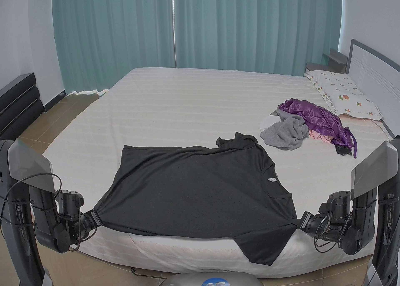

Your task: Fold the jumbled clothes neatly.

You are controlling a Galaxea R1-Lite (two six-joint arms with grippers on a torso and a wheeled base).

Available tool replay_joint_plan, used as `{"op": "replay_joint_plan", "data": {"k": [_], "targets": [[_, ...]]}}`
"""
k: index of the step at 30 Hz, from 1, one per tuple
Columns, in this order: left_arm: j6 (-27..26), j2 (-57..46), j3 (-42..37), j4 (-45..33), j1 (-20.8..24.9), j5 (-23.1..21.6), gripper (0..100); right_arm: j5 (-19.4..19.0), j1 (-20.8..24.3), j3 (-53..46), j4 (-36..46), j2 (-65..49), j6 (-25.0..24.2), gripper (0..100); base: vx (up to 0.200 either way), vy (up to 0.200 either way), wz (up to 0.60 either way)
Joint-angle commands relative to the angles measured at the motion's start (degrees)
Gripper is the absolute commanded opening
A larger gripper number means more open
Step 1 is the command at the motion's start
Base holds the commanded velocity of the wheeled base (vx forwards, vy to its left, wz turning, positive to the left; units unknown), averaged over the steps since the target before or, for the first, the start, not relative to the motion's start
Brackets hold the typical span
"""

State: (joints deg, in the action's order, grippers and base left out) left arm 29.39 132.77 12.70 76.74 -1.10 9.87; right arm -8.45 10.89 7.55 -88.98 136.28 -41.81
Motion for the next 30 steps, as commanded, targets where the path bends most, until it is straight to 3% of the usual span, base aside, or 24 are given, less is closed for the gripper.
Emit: {"op": "replay_joint_plan", "data": {"k": [1,9,26,27,28,29,30], "targets": [[-0.2,-1.5,0.0,0.0,-0.9,0.0,0,-0.5,0.0,-1.0,-0.8,-1.7,0.1,0,0.000,0.000,0.00],[-2.8,0.4,-0.7,0.0,-1.1,-0.6,0,-0.8,1.0,-3.7,-0.8,-0.9,1.1,0,0.000,0.000,0.00],[-2.8,3.7,0.0,0.2,-1.4,-2.6,0,-0.8,1.7,-4.4,-0.8,4.1,5.5,0,0.000,0.000,0.00],[-2.6,3.7,0.0,0.2,-1.4,-3.1,0,-0.8,1.7,-4.3,-0.8,4.1,5.4,100,0.000,0.000,0.00],[-2.5,3.7,0.1,0.2,-1.4,-3.4,0,-0.8,1.7,-4.1,-0.8,4.1,5.4,100,0.000,0.000,0.00],[-2.5,3.7,0.1,0.2,-1.4,-3.5,100,-0.8,1.7,-3.7,-0.8,4.1,5.2,100,0.000,0.000,0.00],[-2.4,3.6,0.1,0.2,-1.4,-3.5,100,-0.8,1.7,-3.5,-0.9,4.0,4.9,100,0.000,0.000,0.00]]}}
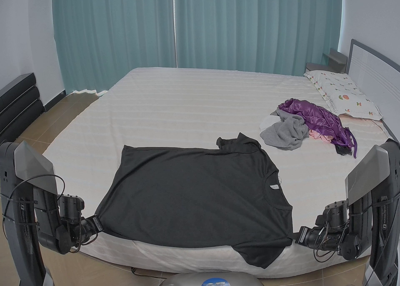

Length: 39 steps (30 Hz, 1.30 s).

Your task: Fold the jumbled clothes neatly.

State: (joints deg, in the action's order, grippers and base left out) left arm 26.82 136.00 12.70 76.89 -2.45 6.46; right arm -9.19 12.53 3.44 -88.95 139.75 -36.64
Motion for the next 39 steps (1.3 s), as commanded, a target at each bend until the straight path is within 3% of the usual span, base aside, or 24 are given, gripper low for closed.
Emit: {"op": "replay_joint_plan", "data": {"k": [1,7,12,27,30,39], "targets": [[0.2,0.3,0.1,0.0,0.0,-0.2,100,-0.1,-0.1,0.7,-1.0,0.3,-0.4,100,0.000,0.000,0.00],[0.7,-0.3,0.8,0.2,-0.3,-0.4,100,-0.9,-0.7,1.3,-1.0,-2.6,-4.0,100,0.000,0.000,0.00],[2.3,-5.1,1.4,0.9,-2.2,-3.9,100,-2.8,-2.8,2.1,-1.0,-5.5,-7.4,100,0.000,0.000,0.00],[6.5,-8.8,2.3,0.9,-3.4,-6.3,100,-3.4,-6.6,3.5,-0.9,-7.3,-8.8,100,0.000,0.000,0.00],[8.2,-8.9,2.5,0.9,-3.9,-8.3,100,-3.4,-6.5,3.5,-0.9,-7.2,-8.8,100,0.000,0.200,0.00],[8.2,-8.4,2.7,0.9,-4.0,-8.6,100,-3.4,-6.5,3.6,-0.9,-6.8,-8.8,100,0.000,0.133,0.00]]}}
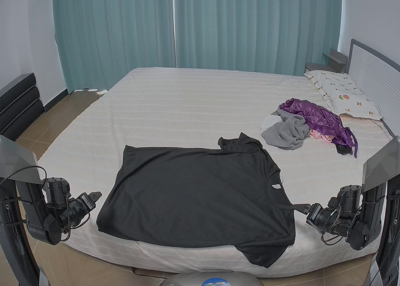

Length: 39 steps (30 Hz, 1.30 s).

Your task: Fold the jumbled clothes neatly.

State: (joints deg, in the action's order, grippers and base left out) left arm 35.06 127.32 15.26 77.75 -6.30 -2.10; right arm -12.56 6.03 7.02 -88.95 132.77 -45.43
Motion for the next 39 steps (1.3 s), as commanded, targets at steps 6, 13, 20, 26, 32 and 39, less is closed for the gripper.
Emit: {"op": "replay_joint_plan", "data": {"k": [6,13,20,26,32,39], "targets": [[0.2,0.2,0.5,0.0,-0.1,-0.1,100,0.0,0.0,0.0,-0.9,0.3,0.0,100,0.000,0.000,0.00],[3.3,-0.1,1.2,0.0,-0.1,0.0,100,0.0,-0.1,0.0,-0.9,0.4,-0.1,100,0.000,0.000,0.00],[4.5,0.3,1.4,-0.1,0.0,-0.1,100,0.0,0.0,0.0,-0.9,0.9,-0.1,100,0.143,0.000,0.00],[4.4,0.2,2.0,0.1,0.1,-0.2,100,0.0,0.0,0.0,-0.9,1.3,-0.1,100,0.133,0.000,0.00],[4.6,0.1,3.7,0.1,0.3,-0.4,100,-0.1,0.5,0.6,-0.9,1.4,-2.2,100,0.000,0.000,0.00],[4.7,0.5,12.0,-1.4,1.2,-3.4,100,-0.2,0.5,1.2,-0.9,2.3,-2.6,100,0.000,0.000,0.00]]}}
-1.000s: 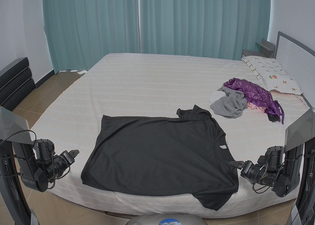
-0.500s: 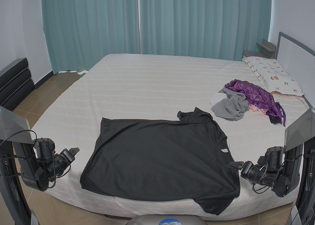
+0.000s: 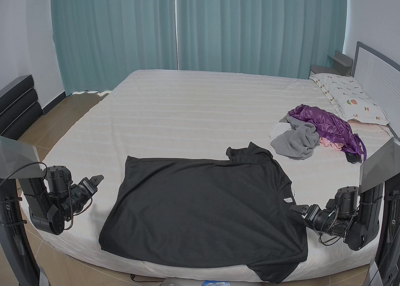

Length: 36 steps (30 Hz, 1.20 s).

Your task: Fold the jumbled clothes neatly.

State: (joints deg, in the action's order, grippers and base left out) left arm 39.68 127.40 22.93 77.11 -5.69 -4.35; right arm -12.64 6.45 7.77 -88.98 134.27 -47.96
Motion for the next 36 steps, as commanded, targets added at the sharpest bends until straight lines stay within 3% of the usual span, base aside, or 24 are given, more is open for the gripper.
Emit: {"op": "replay_joint_plan", "data": {"k": [1,5,6,11,14,16,27,36], "targets": [[0.0,1.4,7.7,-2.4,1.1,-2.1,100,-0.2,0.1,0.8,-0.8,1.1,-0.6,100,0.000,0.000,0.00],[0.0,3.8,14.4,-7.3,2.8,-3.6,100,-0.7,0.1,1.2,-0.8,1.4,-2.1,100,0.000,0.000,0.00],[0.0,5.8,19.8,-11.4,3.7,-4.6,100,-1.2,0.1,1.6,-0.8,1.8,-2.4,100,0.000,0.000,0.00],[-0.1,11.6,31.7,-17.4,6.1,-5.6,100,-1.5,0.1,1.6,-0.8,1.8,-2.4,100,0.000,0.000,0.00],[-0.5,13.0,35.1,-20.1,6.5,-5.7,100,-1.5,0.1,1.6,-0.8,1.8,-2.4,100,0.000,0.000,0.00],[-0.5,15.3,41.8,-25.5,6.8,-6.5,100,-1.5,0.2,1.6,-0.8,1.8,-2.4,100,0.000,0.000,0.00],[0.3,26.4,63.8,-32.9,7.9,-5.2,100,-1.5,0.8,1.0,-0.8,1.9,-2.4,100,0.000,0.000,0.00],[0.3,28.3,66.6,-33.2,7.8,-3.6,100,-1.5,0.9,0.8,-0.8,2.0,-2.4,100,0.000,0.000,0.00]]}}
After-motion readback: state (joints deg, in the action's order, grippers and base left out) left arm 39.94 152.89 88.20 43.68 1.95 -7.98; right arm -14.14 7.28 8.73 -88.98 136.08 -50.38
